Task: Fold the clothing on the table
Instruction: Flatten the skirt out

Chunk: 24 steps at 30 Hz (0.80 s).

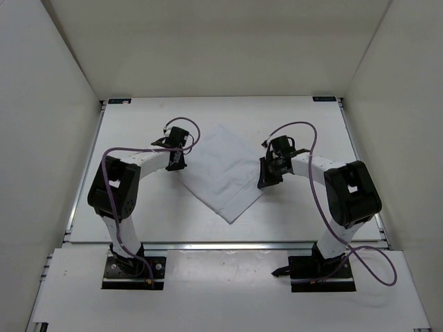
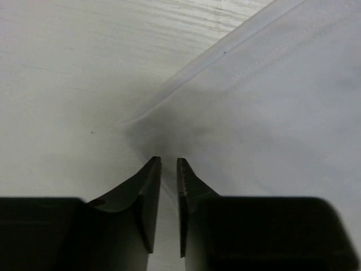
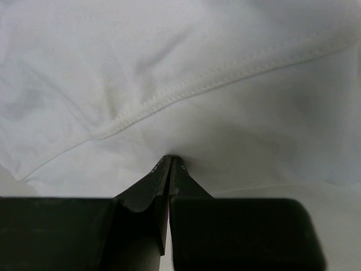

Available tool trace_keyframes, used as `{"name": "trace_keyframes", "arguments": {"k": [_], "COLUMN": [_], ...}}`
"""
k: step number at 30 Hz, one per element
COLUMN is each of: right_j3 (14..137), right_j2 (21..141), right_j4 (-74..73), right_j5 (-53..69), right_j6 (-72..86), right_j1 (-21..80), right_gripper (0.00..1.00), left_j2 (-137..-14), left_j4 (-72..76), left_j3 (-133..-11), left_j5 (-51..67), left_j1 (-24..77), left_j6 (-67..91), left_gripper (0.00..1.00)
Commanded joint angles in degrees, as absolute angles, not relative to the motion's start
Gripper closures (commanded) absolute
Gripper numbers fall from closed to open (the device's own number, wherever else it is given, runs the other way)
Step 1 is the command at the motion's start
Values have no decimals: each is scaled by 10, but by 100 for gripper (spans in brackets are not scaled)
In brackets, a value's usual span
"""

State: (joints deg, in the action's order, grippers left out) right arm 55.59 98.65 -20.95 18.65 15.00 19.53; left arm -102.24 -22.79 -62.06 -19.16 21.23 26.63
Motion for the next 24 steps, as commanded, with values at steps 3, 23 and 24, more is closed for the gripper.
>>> {"name": "trace_keyframes", "arguments": {"k": [3, 23, 24], "right_j3": [550, 530, 533], "right_j2": [992, 915, 901], "right_j4": [-232, -190, -195], "right_j5": [176, 212, 210], "right_j6": [135, 243, 242], "right_j1": [236, 428, 402], "right_gripper": [100, 93, 91], "left_j2": [-1091, -1303, -1296], "left_j4": [-279, -423, -421], "left_j3": [-719, -1071, -1064], "left_j5": [-175, -129, -126], "left_j1": [214, 254, 252], "left_j6": [260, 194, 192], "left_gripper": [76, 62, 57]}}
